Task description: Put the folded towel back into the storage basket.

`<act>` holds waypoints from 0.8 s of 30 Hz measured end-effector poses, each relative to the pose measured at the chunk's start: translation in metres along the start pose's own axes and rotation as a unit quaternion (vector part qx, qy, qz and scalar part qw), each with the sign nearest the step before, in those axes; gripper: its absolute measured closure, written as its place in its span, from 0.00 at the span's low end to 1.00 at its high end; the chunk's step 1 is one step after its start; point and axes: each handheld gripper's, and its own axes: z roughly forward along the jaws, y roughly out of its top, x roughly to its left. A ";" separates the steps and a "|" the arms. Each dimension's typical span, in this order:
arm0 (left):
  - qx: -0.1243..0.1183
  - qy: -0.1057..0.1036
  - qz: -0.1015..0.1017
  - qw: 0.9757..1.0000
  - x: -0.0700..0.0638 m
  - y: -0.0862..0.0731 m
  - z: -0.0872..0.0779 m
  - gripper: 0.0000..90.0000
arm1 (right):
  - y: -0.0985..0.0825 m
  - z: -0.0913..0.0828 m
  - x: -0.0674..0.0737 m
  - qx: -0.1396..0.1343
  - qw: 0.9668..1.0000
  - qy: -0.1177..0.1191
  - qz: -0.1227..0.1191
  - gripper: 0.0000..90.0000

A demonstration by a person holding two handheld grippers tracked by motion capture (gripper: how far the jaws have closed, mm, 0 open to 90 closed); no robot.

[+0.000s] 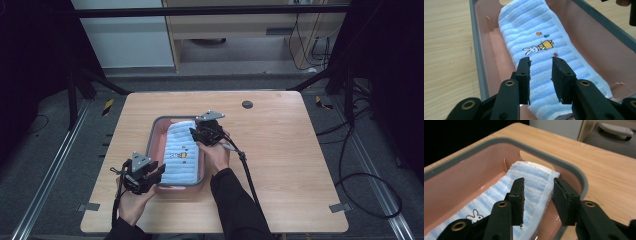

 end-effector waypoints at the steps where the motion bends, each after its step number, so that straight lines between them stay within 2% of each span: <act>1: -0.004 -0.002 -0.001 1.000 0.001 0.001 -0.002 0.73 | 0.001 -0.004 -0.001 -0.007 1.000 0.000 0.001 0.65; 7: -0.033 -0.008 -0.006 0.999 0.008 0.004 -0.012 0.66 | 0.004 -0.029 -0.013 -0.035 0.999 -0.007 0.002 0.54; 16: -0.049 -0.010 0.002 0.999 0.018 0.003 -0.019 0.55 | -0.003 -0.069 -0.040 -0.053 0.998 -0.028 0.012 0.36; 19: -0.052 -0.010 0.005 0.999 0.020 0.003 -0.020 0.51 | -0.008 -0.083 -0.049 -0.061 0.997 -0.028 0.022 0.33; 24: -0.057 -0.012 0.007 0.998 0.023 0.003 -0.022 0.49 | -0.017 -0.102 -0.062 -0.066 0.997 -0.039 0.026 0.31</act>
